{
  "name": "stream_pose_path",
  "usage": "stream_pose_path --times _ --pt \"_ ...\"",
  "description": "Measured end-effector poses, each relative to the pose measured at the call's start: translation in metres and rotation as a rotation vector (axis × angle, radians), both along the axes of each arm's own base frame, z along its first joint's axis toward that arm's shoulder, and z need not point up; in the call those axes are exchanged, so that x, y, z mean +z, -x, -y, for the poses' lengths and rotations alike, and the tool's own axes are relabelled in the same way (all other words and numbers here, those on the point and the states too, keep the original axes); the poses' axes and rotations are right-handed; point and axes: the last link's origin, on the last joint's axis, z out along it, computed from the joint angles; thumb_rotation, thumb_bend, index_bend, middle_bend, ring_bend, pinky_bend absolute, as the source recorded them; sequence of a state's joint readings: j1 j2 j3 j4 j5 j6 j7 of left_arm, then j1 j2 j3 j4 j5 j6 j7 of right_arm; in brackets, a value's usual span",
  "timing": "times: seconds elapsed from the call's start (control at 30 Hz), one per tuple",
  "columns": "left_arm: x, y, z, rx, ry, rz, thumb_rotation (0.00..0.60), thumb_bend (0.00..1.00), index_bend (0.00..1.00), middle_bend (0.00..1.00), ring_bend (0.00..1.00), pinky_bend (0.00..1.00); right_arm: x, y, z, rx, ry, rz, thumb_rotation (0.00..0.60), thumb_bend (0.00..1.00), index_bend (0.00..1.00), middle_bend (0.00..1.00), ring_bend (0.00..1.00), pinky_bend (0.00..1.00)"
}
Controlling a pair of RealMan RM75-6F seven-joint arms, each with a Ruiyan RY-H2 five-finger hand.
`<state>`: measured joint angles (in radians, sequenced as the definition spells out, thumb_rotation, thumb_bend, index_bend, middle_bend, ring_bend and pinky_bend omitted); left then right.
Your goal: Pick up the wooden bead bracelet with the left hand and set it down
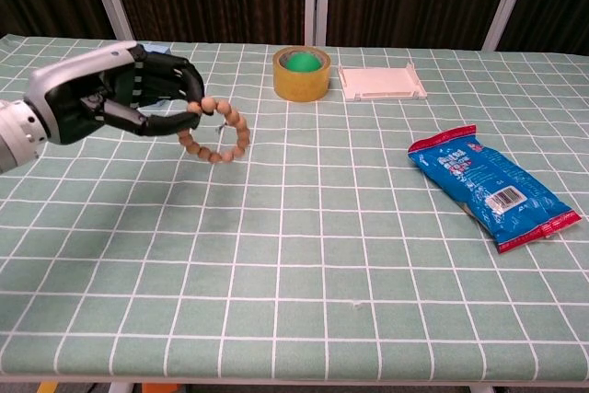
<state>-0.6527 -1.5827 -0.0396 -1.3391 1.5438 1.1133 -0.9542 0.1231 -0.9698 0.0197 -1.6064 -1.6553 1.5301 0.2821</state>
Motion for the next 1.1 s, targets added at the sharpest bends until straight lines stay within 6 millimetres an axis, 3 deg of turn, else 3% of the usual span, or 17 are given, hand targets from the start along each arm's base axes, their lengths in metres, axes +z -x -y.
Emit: stream_pose_path --times 0.23,0.63,1.1 --pt "0.017 0.004 -0.003 0.138 0.121 0.192 0.600 0.42 0.59 0.60 0.42 0.14 0.001 -0.001 -0.002 0.001 0.003 -0.002 0.600 0.14 0.00 0.06 0.00 0.00" --pt "0.020 0.004 -0.006 0.279 0.223 0.352 0.600 0.46 0.62 0.63 0.54 0.15 0.002 0.002 -0.002 -0.007 0.008 0.003 0.600 0.14 0.00 0.06 0.00 0.00" --pt "0.031 0.004 -0.006 0.462 0.343 0.576 0.600 0.47 0.62 0.65 0.57 0.13 0.003 0.005 -0.001 -0.006 0.012 0.009 0.600 0.14 0.00 0.06 0.00 0.00"
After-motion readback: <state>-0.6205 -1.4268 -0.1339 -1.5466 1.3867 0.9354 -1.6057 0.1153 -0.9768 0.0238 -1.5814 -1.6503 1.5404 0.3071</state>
